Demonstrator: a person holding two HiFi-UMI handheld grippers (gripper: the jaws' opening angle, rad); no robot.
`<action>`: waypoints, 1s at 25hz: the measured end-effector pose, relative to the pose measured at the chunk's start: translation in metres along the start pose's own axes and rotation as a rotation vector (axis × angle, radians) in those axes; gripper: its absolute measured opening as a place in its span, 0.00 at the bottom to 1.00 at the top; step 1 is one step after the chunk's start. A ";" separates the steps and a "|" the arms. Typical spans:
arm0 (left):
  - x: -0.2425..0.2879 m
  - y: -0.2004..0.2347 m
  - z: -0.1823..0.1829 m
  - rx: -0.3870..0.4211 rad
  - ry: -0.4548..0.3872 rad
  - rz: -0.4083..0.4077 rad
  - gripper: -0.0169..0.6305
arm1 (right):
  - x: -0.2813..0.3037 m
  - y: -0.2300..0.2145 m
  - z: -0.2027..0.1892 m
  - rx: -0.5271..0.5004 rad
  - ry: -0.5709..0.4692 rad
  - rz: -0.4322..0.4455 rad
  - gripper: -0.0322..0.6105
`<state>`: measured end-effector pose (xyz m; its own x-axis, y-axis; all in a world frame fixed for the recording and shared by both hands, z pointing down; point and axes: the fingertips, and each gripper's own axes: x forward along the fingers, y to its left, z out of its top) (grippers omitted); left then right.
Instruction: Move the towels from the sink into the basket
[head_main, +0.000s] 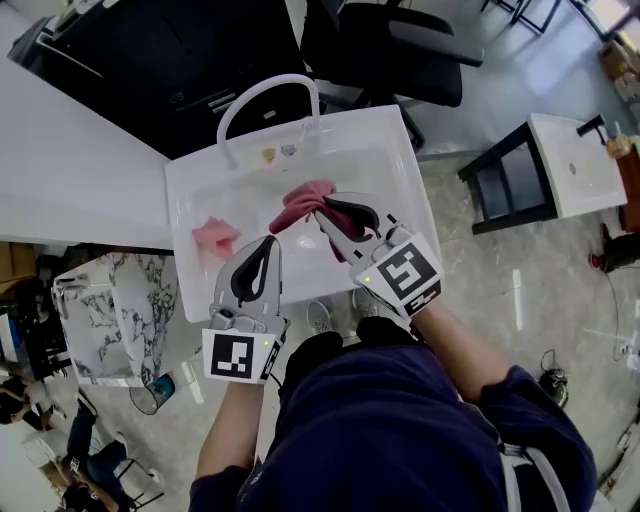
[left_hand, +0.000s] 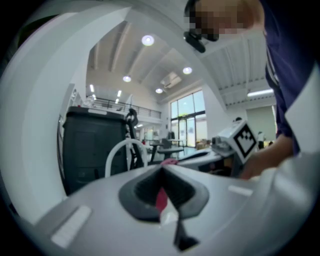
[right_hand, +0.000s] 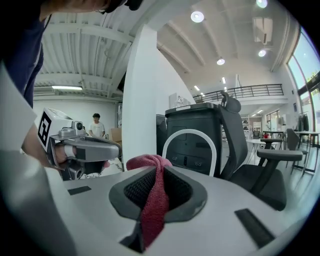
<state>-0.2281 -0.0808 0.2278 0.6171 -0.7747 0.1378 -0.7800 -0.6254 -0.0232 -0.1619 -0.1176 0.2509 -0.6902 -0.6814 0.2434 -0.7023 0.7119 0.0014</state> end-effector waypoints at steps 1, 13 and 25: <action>-0.001 0.001 0.000 0.001 -0.004 -0.020 0.03 | -0.002 0.000 0.001 0.002 0.002 -0.024 0.12; -0.006 0.000 -0.002 0.017 -0.030 -0.228 0.03 | -0.031 0.008 0.001 0.022 0.010 -0.258 0.12; 0.018 -0.080 -0.004 0.032 -0.028 -0.443 0.03 | -0.118 -0.009 -0.022 0.065 0.017 -0.454 0.12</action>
<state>-0.1546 -0.0445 0.2359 0.8939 -0.4334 0.1147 -0.4364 -0.8998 0.0010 -0.0697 -0.0398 0.2437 -0.3076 -0.9186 0.2481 -0.9428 0.3294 0.0506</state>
